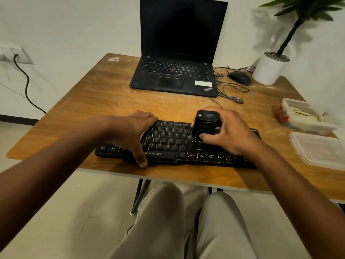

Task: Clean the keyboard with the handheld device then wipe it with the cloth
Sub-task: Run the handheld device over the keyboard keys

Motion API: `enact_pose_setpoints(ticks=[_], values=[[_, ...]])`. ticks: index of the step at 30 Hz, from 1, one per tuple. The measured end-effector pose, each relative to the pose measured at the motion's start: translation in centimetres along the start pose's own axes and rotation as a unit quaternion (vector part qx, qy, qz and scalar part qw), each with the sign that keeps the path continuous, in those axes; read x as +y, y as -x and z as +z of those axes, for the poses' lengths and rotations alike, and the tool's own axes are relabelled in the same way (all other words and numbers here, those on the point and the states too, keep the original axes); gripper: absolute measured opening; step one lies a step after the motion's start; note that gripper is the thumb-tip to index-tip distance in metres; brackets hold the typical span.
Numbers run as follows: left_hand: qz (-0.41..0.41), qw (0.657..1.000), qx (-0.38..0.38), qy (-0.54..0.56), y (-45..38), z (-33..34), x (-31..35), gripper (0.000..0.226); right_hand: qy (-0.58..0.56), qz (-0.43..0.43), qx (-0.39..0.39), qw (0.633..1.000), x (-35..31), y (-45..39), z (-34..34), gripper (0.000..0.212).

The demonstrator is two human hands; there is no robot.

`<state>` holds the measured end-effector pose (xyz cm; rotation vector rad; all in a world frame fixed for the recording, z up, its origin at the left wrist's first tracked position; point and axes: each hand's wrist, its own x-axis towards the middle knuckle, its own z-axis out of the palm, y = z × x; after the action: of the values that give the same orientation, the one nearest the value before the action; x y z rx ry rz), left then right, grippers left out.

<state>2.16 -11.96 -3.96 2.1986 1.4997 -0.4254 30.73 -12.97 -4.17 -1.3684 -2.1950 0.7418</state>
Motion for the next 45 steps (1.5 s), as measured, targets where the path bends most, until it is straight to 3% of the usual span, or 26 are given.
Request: enact_pose_setpoints(ticks=[5,9,13,19,25,31,36,40,43,45], values=[[-0.003,1.0,0.001,0.003,0.0,0.0,0.1,0.146,0.006,0.05,0.001,0.999,1.5,1.1,-3.8,0.05],[-0.007,1.0,-0.002,-0.001,-0.1,0.1,0.0,0.147,-0.046,0.032,0.04,0.998,-0.1,0.3,-2.0,0.057],[-0.008,1.0,-0.003,-0.001,0.0,0.1,0.0,0.147,-0.074,0.015,0.013,0.997,-1.0,-0.2,0.3,0.054],[-0.002,1.0,0.003,0.006,0.2,0.0,0.1,0.144,-0.016,0.081,-0.04,0.996,0.2,0.9,-3.5,0.052],[0.001,1.0,0.007,0.008,0.2,0.0,0.2,0.143,-0.08,0.054,0.045,0.994,-2.7,-0.5,-0.1,0.05],[-0.001,1.0,0.002,0.008,0.2,-0.1,0.2,0.143,-0.117,0.011,0.072,0.99,-4.7,-1.6,5.4,0.045],[0.006,1.0,0.009,0.014,0.1,0.2,-0.2,0.145,-0.053,0.116,0.115,0.985,-2.3,0.4,3.1,0.054],[0.01,1.0,0.018,0.017,0.2,0.2,-0.2,0.144,-0.016,0.159,0.223,0.962,-1.1,1.8,1.9,0.037],[0.01,1.0,0.016,0.019,0.1,0.2,-0.2,0.144,-0.075,0.183,0.274,0.941,-1.8,1.3,2.5,0.032],[0.01,1.0,0.012,0.018,0.1,0.1,-0.2,0.144,-0.136,0.186,0.263,0.937,-3.0,0.7,3.8,0.033]])
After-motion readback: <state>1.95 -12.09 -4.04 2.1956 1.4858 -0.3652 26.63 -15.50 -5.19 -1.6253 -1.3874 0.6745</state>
